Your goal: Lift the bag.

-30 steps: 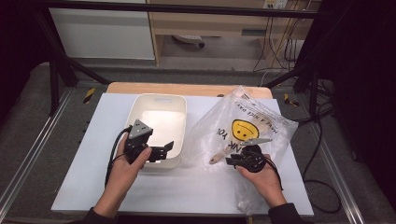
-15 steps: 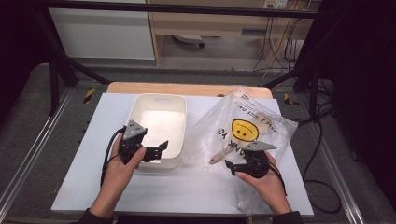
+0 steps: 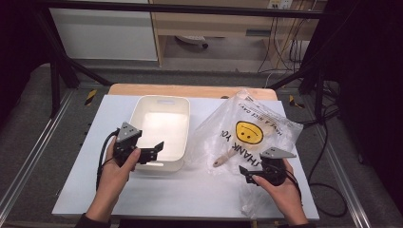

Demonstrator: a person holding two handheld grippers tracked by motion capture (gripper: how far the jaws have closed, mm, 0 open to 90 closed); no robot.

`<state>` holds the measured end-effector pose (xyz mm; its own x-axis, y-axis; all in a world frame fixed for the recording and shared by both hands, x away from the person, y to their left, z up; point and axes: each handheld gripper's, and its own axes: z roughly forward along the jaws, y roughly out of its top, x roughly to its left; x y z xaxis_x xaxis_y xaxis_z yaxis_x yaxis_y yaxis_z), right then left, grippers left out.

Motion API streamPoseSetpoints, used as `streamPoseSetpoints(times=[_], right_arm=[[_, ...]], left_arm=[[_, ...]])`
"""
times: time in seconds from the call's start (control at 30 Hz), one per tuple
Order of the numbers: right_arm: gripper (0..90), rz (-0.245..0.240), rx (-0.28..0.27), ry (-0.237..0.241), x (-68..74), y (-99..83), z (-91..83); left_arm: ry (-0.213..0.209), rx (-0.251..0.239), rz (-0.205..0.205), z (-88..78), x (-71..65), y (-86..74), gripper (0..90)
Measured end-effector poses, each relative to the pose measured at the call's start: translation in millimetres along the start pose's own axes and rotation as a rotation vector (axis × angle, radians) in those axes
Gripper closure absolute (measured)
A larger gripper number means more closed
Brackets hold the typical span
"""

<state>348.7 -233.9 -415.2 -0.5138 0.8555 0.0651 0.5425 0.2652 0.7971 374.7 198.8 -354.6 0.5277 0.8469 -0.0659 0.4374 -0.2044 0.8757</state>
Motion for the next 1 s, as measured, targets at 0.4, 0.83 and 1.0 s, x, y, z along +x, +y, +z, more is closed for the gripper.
streamPoseSetpoints(times=[0.4, 0.83, 1.0], right_arm=[[5.5, 0.048, 0.025, -0.044, -14.1, -20.1, -16.3], [4.8, 0.137, 0.097, -0.167, -36.2, -48.1, -31.0], [5.3, 0.173, 0.160, -0.166, -38.5, -52.7, -25.1]], left_arm=[[0.006, 0.001, 0.003, -2.1, 0.7, -0.3, 8.5], [0.021, 0.010, -0.001, -0.8, 5.2, -3.0, 8.4], [0.029, 0.009, -0.012, -0.8, 9.2, -4.2, 8.4]])
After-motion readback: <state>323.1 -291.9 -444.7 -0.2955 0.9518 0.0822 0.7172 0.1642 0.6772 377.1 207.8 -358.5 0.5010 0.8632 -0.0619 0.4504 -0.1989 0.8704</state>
